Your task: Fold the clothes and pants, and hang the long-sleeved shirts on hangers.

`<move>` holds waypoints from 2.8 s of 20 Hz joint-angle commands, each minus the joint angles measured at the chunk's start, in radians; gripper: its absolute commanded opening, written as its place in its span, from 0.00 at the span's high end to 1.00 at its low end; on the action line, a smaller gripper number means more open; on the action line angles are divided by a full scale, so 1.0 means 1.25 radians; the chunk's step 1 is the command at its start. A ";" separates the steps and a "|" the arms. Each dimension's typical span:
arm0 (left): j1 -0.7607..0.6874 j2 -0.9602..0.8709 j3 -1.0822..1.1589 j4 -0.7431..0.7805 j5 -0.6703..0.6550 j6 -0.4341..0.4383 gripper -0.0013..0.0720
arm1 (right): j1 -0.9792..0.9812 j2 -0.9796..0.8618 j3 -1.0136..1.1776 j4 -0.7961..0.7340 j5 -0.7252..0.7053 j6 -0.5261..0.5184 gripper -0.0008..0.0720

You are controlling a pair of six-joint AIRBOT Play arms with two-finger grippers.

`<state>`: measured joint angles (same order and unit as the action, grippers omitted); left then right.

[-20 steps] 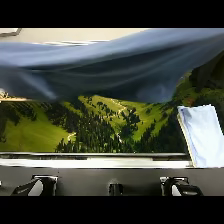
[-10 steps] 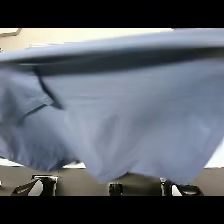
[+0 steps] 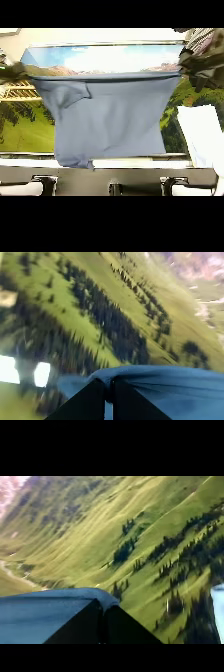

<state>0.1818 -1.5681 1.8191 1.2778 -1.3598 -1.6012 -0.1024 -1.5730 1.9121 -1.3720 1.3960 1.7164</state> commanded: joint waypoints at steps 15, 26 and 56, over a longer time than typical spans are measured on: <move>-0.063 -0.264 0.031 -0.008 -0.042 0.081 0.96 | 0.001 -0.219 0.001 0.008 0.030 -0.045 0.95; -0.093 -0.311 0.029 -0.009 -0.129 0.024 0.96 | 0.001 -0.295 0.001 0.008 0.126 -0.027 0.95; 0.118 0.267 -0.762 -0.145 0.056 -0.005 0.34 | -0.213 0.087 -0.558 0.141 0.063 -0.191 0.33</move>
<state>0.3130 -1.4338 1.1934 1.2026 -1.4647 -1.5608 -0.3538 -1.5764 1.4296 -1.2461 1.5673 1.5051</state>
